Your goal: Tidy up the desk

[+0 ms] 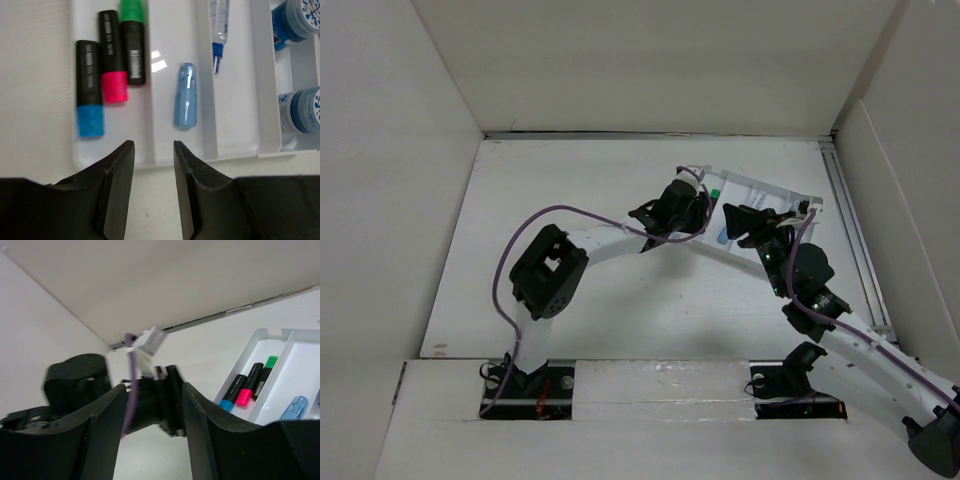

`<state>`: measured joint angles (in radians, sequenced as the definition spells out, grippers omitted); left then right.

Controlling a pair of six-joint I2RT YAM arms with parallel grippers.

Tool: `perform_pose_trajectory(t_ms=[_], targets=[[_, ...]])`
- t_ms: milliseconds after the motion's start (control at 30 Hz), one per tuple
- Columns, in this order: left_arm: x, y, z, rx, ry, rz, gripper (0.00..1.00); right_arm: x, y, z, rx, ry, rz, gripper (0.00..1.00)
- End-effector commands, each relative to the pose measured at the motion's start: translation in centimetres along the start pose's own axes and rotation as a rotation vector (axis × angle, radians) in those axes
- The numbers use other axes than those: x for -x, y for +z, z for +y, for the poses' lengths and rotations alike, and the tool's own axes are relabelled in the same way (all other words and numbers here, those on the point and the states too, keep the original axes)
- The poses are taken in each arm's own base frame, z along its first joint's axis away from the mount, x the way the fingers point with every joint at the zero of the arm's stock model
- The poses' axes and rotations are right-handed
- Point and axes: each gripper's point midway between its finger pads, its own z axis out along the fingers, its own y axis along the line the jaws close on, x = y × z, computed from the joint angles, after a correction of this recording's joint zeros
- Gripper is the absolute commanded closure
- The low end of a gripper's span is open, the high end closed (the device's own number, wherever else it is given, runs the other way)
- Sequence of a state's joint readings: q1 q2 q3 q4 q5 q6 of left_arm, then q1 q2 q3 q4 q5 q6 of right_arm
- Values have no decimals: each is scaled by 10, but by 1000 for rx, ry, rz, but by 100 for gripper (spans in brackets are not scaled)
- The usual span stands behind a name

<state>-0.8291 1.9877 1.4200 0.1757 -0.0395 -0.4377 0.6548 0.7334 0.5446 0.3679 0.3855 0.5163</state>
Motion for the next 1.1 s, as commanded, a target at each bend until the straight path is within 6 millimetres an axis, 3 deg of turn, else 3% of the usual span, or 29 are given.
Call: perform_pose_trajectory(t_ms=[0,67,100,133,300,400,533,700,1067], targets=[[59,-56,43,128,-57,-200,68,15,4,15,48,14,-31,46],[46,-77,77,192,-101,-203,67,12,7,17,54,6,-17,46],[57,-92,101,228,-143,-230,67,8,9,16,47,3,-6,46],[37,-97,124,275,-170,-193,67,6,11,13,42,2,-2,46],[12,-141,204,422,-345,-244,66,-4,18,16,55,-7,29,45],[5,-162,226,527,-356,-287,65,-11,21,17,65,-9,51,46],[-3,-182,240,620,-357,-316,58,-22,28,16,56,-19,80,46],[-11,-179,263,712,-396,-278,56,-27,32,11,39,-34,98,45],[-27,-158,286,753,-365,-168,58,-29,34,10,37,-47,105,45]])
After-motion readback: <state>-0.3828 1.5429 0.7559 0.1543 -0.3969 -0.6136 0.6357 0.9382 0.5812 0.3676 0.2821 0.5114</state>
